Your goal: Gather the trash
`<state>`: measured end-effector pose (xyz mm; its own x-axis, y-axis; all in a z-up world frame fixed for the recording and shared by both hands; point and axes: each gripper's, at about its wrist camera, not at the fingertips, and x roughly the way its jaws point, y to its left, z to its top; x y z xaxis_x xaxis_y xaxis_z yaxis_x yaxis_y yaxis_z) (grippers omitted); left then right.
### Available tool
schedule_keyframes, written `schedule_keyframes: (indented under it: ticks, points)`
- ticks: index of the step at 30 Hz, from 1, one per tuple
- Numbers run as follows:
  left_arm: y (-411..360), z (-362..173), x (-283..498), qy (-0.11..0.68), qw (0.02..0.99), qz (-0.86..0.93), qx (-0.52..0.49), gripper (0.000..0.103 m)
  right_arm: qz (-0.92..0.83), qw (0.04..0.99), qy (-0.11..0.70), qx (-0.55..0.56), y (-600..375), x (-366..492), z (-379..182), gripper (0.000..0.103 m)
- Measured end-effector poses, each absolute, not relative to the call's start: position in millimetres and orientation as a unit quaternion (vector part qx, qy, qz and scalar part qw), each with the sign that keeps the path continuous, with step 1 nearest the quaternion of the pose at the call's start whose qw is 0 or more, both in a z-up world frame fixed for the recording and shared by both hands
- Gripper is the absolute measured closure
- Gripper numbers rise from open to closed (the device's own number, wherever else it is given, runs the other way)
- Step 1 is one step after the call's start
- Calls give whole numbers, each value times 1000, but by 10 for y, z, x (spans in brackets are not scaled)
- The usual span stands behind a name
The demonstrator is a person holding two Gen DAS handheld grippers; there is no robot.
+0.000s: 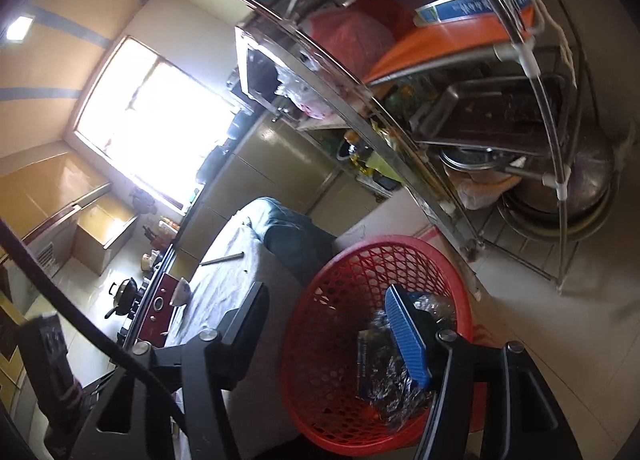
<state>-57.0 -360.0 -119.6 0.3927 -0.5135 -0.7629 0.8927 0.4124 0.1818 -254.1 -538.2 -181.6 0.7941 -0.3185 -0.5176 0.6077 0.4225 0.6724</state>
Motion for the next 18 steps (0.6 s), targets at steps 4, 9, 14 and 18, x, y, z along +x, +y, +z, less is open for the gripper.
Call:
schedule_keyframes:
  ticks: [4,9,14,18]
  points:
    - [-3192,-979,-559,262,822,-393,319,31,-261,842,166,441,-5234,-2371,-1681,38]
    - [-2687,-741,-410,247,860,-337,293,21,-236,863,193,403,-4928,-2042,-1527,38]
    - [-2203,-591,-200,256,889,-282,255,21,-205,883,215,364,-4587,-1724,-1369,38]
    - [-1968,-564,-60,264,901,-252,235,21,-174,897,233,333,-4281,-1474,-1276,38]
